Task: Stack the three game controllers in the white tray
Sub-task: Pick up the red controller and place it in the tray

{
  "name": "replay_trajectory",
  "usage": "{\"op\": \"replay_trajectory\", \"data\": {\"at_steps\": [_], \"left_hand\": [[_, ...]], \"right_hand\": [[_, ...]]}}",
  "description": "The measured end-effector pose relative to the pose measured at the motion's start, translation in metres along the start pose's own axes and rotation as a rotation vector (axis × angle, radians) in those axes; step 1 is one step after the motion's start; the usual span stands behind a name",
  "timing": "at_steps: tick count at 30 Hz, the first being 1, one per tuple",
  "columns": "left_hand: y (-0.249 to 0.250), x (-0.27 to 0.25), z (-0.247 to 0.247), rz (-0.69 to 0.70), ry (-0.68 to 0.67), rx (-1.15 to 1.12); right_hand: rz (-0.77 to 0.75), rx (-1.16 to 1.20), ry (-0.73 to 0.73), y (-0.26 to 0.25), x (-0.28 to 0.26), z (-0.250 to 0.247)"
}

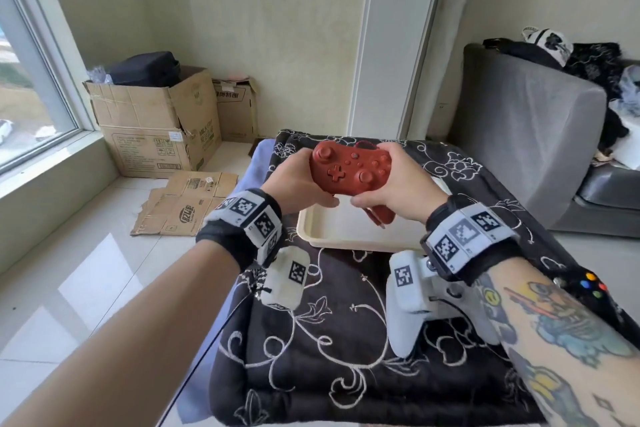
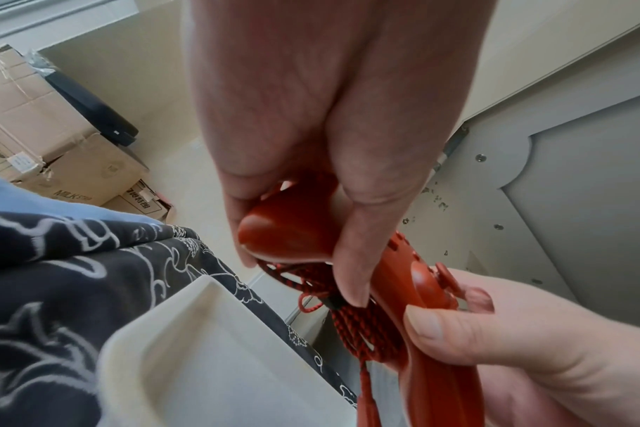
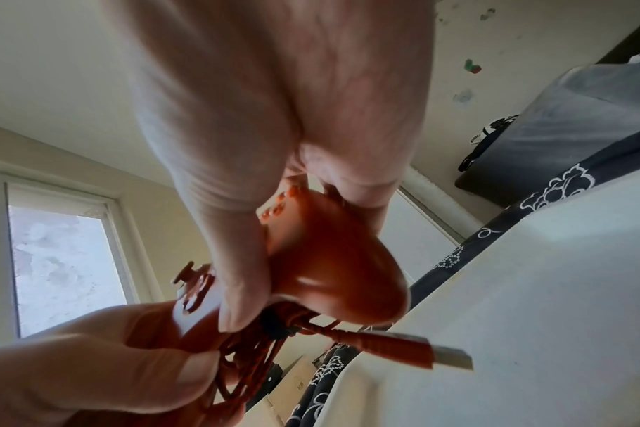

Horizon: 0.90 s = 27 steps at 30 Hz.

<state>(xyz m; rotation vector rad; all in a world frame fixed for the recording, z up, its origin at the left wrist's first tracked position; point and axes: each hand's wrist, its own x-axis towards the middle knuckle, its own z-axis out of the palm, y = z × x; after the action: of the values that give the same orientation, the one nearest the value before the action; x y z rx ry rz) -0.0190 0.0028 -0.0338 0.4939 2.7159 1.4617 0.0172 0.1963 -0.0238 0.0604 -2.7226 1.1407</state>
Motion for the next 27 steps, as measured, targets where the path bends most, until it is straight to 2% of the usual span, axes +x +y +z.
{"op": "replay_trajectory", "data": {"at_steps": [5, 11, 20, 27], "left_hand": [[0.000, 0.029, 0.000, 0.026, -0.012, -0.043], [-0.016, 0.063, 0.011, 0.023, 0.086, -0.029], [-0.033, 0.088, 0.012, -0.098, -0.103, -0.019], [-0.037, 0.100, 0.018, -0.138, -0.139, 0.112]], "right_hand": [[-0.028, -0.064, -0.019, 0.001, 0.031, -0.007], [-0.050, -0.105, 0.004, 0.015, 0.068, 0.003], [0.017, -0.182, -0.065, 0.043, 0.095, 0.022], [0.075, -0.294, -0.134, 0.048, 0.102, 0.027]]}}
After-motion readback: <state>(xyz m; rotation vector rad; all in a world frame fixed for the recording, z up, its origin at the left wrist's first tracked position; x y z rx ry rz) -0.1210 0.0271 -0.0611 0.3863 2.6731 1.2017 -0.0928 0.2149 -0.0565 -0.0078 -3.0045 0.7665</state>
